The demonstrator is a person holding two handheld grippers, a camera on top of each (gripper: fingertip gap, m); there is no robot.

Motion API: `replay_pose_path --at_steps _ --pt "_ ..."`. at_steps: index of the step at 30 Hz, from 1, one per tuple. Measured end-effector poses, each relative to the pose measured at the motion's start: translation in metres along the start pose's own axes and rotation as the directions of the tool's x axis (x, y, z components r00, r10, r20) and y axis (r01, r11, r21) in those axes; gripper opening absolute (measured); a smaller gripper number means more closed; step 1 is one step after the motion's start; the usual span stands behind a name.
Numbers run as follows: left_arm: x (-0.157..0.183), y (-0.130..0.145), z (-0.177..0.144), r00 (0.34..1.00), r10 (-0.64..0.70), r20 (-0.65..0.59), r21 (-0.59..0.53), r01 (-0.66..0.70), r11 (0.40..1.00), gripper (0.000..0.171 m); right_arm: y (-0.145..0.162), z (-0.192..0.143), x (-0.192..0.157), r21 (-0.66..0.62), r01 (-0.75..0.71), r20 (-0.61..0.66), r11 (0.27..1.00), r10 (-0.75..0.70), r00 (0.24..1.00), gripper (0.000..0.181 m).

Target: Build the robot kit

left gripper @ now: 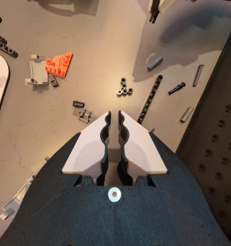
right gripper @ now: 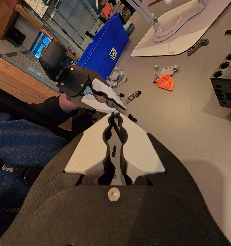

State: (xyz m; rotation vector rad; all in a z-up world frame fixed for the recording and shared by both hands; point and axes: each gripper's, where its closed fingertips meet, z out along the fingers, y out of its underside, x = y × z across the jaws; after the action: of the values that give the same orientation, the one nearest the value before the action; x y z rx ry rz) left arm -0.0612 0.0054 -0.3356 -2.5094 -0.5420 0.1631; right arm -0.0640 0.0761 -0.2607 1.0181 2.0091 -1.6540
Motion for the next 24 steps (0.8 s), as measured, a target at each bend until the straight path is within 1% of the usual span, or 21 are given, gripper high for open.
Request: replay_pose_path --at_steps 11,16,19,24 --pt "-0.003 0.000 -0.003 1.000 -0.016 0.010 0.010 0.016 1.000 0.012 -0.001 -0.003 0.003 0.008 0.004 -0.012 1.000 -0.004 1.000 0.001" --pt "-0.005 -0.002 -0.006 0.998 -0.056 0.011 0.019 0.056 0.998 0.014 -0.001 -0.004 0.003 0.008 0.016 -0.023 1.000 -0.016 1.000 0.002" --pt "-0.001 -0.007 -0.006 0.996 -0.084 -0.010 0.032 0.085 0.996 0.015 0.000 -0.006 0.004 0.011 0.022 -0.031 1.000 -0.022 0.999 0.002" --pt "0.010 -0.012 0.000 0.997 -0.078 -0.024 0.021 0.079 0.997 0.016 0.003 -0.008 0.005 0.018 0.016 -0.029 1.000 -0.016 0.999 0.002"
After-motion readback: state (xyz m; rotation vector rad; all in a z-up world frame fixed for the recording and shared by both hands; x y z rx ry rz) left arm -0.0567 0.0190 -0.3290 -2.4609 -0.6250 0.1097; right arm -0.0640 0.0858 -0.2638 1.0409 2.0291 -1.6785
